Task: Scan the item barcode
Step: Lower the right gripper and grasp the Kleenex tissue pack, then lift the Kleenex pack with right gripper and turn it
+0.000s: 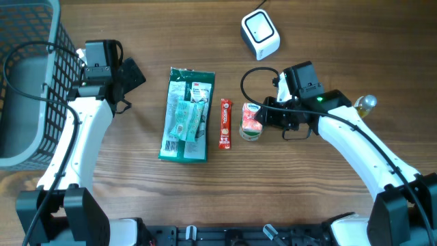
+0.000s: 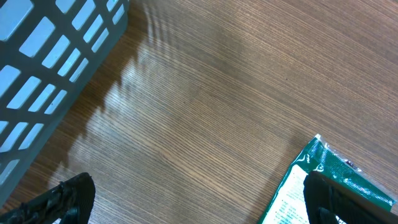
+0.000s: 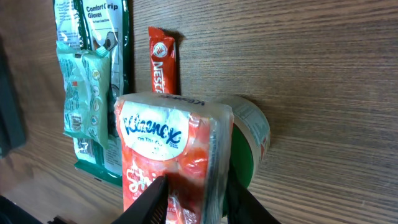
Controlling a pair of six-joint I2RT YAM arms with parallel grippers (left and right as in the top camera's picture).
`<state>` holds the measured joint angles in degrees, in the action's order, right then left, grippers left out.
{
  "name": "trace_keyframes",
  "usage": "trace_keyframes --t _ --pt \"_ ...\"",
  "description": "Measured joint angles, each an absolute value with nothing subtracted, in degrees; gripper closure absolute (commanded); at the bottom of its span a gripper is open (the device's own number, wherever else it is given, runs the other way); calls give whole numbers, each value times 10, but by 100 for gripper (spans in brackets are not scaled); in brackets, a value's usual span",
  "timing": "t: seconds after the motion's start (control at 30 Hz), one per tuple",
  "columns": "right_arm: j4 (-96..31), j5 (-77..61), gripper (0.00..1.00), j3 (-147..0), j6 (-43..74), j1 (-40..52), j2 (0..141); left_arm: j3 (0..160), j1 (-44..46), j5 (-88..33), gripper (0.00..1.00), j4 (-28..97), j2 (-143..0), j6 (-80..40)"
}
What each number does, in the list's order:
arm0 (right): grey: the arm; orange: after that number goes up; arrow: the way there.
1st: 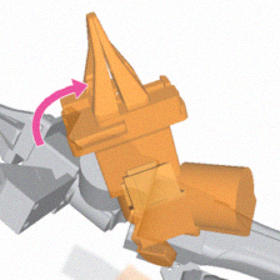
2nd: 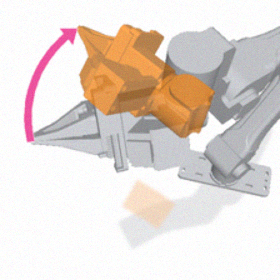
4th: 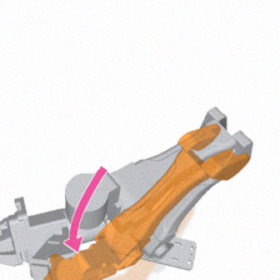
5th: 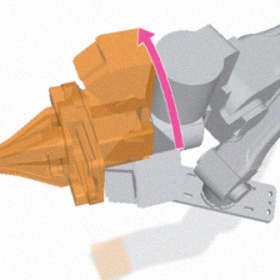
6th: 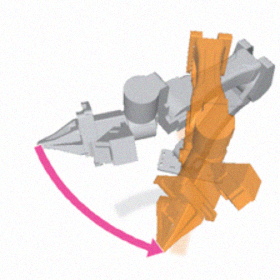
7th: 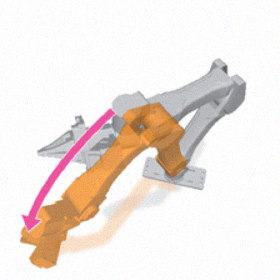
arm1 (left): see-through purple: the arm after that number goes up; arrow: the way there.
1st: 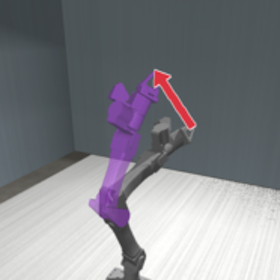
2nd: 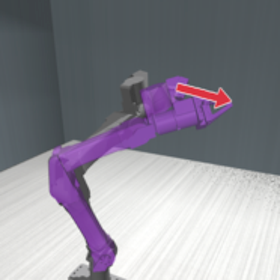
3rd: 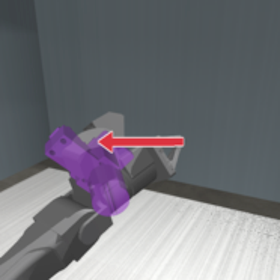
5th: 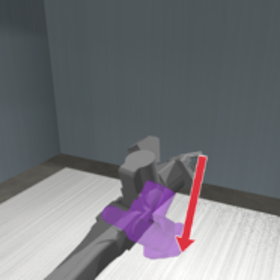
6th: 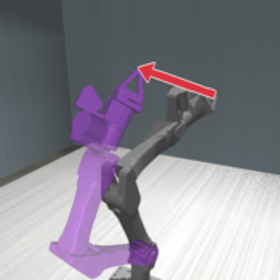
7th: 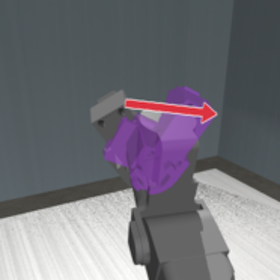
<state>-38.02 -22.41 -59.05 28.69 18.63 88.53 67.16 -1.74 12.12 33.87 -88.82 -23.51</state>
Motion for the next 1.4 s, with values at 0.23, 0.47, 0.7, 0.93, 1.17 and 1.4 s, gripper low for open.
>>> trace_keyframes --t 0.23,0.47,0.7,0.93,1.17,1.4 --pt "-349 -228 87 -565 289 186 885 672 -17 121 0 339 -888 -235" --pt "-342 -263 96 -564 289 185 885 672 -17 121 0 339 -888 -235" --pt "-296 -421 96 -564 282 146 849 672 -17 121 0 339 -888 -235" --pt "-292 -680 96 -565 211 121 822 672 -17 121 0 339 -888 -235" --pt "-295 -875 96 -565 155 104 822 672 -17 121 0 339 -888 -235" --pt "-326 -893 96 -565 146 104 822 672 -17 121 0 339 -888 -235"
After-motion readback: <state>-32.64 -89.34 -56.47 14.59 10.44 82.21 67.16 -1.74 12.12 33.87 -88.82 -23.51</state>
